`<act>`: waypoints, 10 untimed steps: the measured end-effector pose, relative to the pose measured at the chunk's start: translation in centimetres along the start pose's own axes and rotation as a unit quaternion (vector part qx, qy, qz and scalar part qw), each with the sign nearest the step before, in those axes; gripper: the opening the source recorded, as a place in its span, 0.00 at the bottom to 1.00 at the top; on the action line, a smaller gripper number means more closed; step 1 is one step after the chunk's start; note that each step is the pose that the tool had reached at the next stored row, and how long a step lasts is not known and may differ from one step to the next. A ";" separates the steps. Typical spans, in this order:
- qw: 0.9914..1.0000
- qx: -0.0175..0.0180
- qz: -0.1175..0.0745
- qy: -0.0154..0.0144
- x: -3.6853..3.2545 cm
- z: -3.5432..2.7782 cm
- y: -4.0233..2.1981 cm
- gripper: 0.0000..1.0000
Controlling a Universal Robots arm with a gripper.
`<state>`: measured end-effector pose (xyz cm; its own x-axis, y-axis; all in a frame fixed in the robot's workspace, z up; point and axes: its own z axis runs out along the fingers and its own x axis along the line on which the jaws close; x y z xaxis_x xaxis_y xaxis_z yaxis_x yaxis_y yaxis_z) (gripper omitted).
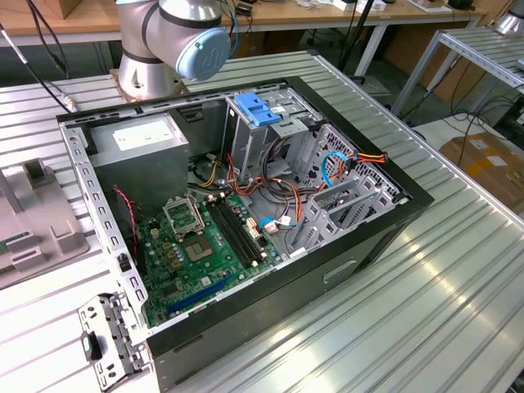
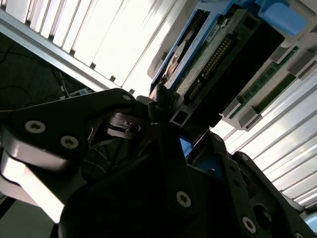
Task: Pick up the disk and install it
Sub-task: 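Pick up the disk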
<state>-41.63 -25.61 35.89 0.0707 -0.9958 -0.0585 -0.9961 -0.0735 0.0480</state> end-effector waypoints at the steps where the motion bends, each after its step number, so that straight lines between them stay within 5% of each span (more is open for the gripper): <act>1: 1.000 0.000 0.000 0.000 0.00 -0.07 0.00 0.37; 10: 1.000 0.000 0.000 -0.002 -0.04 -0.73 0.04 0.37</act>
<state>-41.63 -25.62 36.62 0.0707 -0.9955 -0.0625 -0.9961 -0.0737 0.0476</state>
